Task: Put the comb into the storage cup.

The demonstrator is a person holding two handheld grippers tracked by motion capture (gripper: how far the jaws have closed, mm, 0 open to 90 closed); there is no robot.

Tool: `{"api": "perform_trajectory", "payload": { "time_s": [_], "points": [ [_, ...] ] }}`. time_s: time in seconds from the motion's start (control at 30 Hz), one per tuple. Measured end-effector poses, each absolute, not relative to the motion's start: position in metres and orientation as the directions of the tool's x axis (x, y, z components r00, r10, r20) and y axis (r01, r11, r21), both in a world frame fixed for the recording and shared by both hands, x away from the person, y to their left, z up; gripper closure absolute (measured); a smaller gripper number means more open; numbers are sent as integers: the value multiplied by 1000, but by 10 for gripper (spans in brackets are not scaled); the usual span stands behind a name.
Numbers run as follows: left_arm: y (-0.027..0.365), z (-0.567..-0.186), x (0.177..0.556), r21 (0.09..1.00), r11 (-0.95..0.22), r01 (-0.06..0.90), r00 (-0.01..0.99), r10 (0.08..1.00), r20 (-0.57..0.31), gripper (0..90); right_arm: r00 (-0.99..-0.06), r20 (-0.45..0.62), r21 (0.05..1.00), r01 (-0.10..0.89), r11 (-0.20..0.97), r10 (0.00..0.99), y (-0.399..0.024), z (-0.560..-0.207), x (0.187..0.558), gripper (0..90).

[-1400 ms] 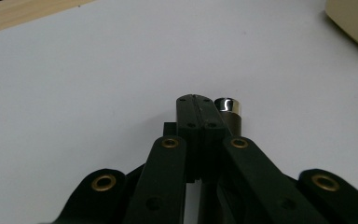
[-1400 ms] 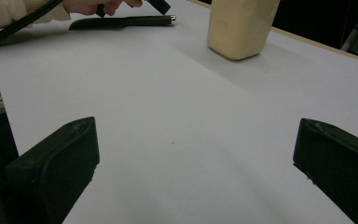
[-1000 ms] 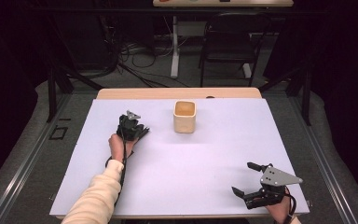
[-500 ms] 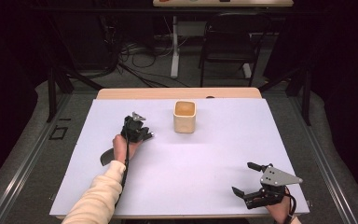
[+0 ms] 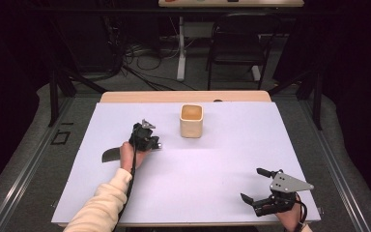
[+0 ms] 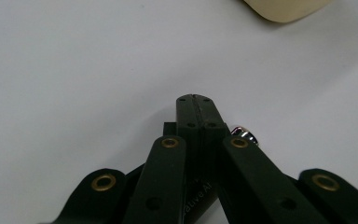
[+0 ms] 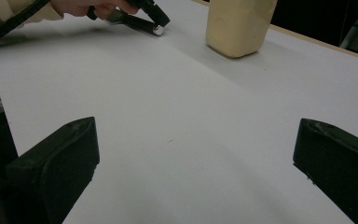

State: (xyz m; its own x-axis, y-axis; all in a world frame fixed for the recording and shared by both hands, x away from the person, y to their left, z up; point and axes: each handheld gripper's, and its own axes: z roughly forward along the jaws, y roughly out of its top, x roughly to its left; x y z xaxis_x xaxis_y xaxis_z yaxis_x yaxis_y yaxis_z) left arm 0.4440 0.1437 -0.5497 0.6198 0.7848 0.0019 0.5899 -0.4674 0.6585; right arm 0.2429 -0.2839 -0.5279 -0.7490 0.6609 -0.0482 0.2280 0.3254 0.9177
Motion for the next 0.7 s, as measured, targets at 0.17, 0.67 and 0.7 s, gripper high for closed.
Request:
{"api": "perform_trajectory", "payload": {
  "time_s": [0.17, 0.67, 0.7],
  "points": [
    [141, -551, 440, 648, -481, 591, 633, 774, -1, 900, -749, -47, 918, 229, 325, 661, -284, -528, 243, 0],
    [144, -549, 423, 619, -508, 599, 667, 744, -35, 900, -747, -45, 916, 235, 326, 664, -285, -527, 243, 0],
    [144, -548, 422, 615, -510, 601, 668, 743, -37, 900, -747, -45, 916, 235, 326, 664, -285, -527, 243, 0]
  ]
}}
